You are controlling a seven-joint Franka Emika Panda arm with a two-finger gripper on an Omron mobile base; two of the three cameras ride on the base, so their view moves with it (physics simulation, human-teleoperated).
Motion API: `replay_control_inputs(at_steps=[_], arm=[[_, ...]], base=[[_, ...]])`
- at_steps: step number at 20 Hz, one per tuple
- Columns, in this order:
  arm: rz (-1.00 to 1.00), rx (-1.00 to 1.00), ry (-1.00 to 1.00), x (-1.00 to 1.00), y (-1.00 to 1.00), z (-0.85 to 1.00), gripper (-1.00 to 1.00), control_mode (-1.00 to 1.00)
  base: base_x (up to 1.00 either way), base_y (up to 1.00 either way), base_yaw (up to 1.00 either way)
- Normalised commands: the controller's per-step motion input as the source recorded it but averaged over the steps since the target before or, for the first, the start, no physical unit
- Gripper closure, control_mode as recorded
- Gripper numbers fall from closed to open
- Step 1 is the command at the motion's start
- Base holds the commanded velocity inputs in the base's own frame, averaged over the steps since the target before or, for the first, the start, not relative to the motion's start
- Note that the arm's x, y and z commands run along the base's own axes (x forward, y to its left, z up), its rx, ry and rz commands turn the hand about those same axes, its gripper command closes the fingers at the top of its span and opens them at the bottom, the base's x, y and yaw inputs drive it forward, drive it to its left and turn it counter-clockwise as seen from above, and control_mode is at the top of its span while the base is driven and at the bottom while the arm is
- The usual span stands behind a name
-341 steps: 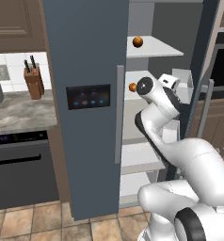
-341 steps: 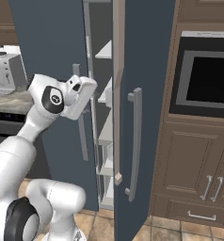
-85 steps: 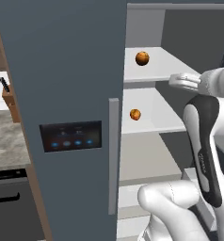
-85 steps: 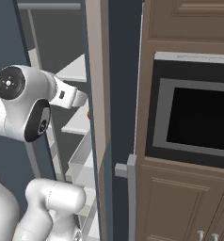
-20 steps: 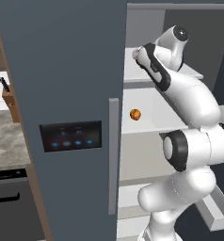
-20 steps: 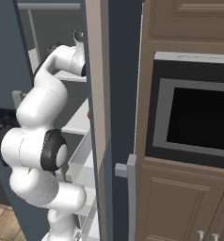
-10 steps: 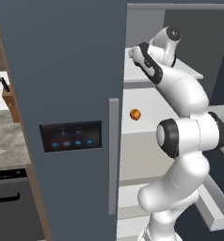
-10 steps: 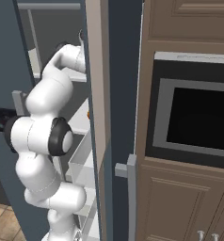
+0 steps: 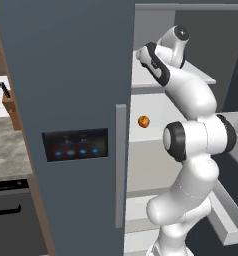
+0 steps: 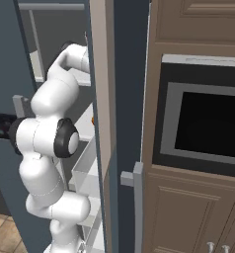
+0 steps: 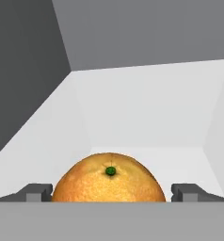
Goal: Retrieve the orange and peach from the fridge and place them into the bowl on the dining table.
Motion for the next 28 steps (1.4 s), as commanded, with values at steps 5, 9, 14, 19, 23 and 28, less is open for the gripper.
replay_control_inputs(at_steps=[5, 9, 14, 19, 23, 28], arm=[[0.00, -0.03, 0.00, -0.02, 0.00, -0.25, -1.00, -1.00], [-0.01, -0.04, 0.00, -0.16, 0.00, -0.45, -1.00, -1.00], [-0.01, -0.04, 0.01, -0.06, 0.00, -0.48, 1.00, -1.00], [0.00, 0.00, 0.00, 0.15, 0.00, -0.20, 1.00, -1.00], [0.00, 0.00, -0.01, 0.14, 0.00, -0.02, 1.00, -1.00], [0.00, 0.00, 0.01, -0.57, -0.07, 0.00, 1.00, -1.00]], base=[[0.00, 0.00, 0.00], [0.00, 0.00, 0.00], [0.00, 0.00, 0.00], [0.00, 0.00, 0.00], [0.00, 0.00, 0.00], [0.00, 0.00, 0.00]])
